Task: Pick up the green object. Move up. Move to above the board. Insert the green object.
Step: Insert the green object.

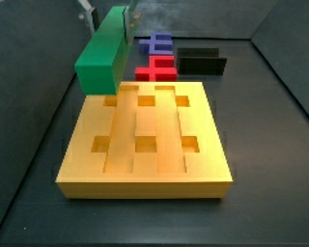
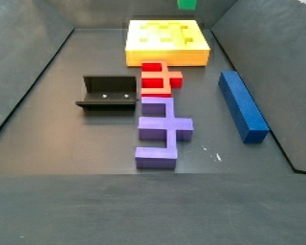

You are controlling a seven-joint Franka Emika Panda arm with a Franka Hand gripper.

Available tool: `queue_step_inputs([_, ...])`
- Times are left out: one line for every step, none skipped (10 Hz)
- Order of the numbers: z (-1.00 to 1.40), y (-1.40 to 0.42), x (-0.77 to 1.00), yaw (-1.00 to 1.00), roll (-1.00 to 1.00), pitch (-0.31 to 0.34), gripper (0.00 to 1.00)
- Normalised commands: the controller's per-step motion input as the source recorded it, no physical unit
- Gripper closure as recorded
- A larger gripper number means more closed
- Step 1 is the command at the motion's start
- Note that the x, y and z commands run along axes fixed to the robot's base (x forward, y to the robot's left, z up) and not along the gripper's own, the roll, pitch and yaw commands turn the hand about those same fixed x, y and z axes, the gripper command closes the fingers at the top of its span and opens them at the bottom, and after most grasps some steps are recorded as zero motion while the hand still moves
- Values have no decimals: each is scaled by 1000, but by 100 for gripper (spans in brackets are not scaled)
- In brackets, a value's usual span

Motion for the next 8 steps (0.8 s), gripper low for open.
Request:
queue_step_inputs([-691,-26,-134,57,224,-166,100])
queue_step_inputs([-640,-180,0,40,147,-141,100])
queue_step_inputs([-591,-360,174,34,200,-59,100])
queue_step_inputs([-620,-234,137,57,126,-11,100])
queue_step_inputs([-520,-283,217,109,24,0,100])
queue_step_inputs([-466,-351,311,109,80,21,100])
queue_step_inputs([-451,-340,194,103,160,30,100])
queue_step_inputs([-386,-329,160,194,191,13,100])
